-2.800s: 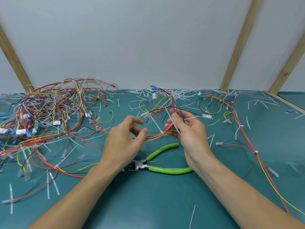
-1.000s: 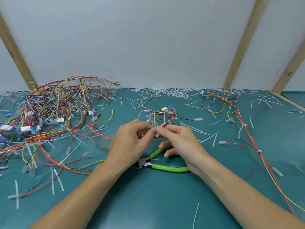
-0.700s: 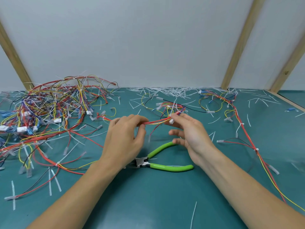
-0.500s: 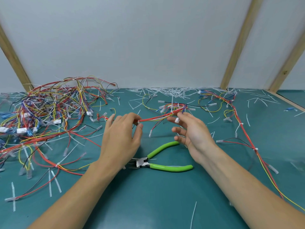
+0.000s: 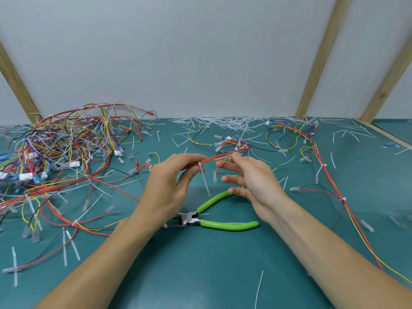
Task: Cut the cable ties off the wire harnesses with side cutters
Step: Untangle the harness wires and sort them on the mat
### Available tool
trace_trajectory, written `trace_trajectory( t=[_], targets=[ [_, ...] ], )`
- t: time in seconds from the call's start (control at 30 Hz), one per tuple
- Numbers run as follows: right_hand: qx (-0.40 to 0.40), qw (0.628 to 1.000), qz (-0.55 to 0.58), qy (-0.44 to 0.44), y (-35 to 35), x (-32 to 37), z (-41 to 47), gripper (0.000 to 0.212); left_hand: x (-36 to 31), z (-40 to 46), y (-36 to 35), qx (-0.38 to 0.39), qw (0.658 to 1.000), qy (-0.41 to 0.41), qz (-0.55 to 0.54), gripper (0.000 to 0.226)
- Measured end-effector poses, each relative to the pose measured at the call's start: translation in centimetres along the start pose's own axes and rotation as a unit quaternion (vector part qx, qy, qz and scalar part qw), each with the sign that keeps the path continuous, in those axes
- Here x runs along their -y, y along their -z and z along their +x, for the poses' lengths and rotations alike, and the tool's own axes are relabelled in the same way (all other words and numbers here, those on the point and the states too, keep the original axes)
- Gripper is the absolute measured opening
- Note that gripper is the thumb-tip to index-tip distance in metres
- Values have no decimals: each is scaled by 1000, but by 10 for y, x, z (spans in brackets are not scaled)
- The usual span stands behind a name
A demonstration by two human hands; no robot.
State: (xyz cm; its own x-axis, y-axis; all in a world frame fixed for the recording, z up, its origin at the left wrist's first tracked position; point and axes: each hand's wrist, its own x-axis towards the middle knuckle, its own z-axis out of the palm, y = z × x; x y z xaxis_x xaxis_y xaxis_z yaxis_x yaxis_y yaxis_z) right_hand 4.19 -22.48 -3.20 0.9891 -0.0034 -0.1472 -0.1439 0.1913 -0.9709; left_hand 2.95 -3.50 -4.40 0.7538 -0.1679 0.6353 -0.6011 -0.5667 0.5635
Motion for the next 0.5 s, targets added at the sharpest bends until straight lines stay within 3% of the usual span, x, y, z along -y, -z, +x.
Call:
trace_trajectory(
  t=[0.1,0.2,0.3,0.4,0.5],
  targets=[
    [-28,999,-18,15,4,1,4,18,-1,-1,-3,24,1000,4,15,24],
    [-67,995,-61,33,5,-1,7,19,-1,-2,-3,-16,999,16,33,13],
    [-144,969,-192,63,6,-4,8,34,-1,-1,-1,-68,996,37,47,8],
    [-196,924,-246,215,6,-5,3,37,-2,-1,1,-102,989,42,93,11],
    [-154,857,-283,402,-3,-3,-10,25,-3,0,2,-95,987,33,128,13]
  ],
)
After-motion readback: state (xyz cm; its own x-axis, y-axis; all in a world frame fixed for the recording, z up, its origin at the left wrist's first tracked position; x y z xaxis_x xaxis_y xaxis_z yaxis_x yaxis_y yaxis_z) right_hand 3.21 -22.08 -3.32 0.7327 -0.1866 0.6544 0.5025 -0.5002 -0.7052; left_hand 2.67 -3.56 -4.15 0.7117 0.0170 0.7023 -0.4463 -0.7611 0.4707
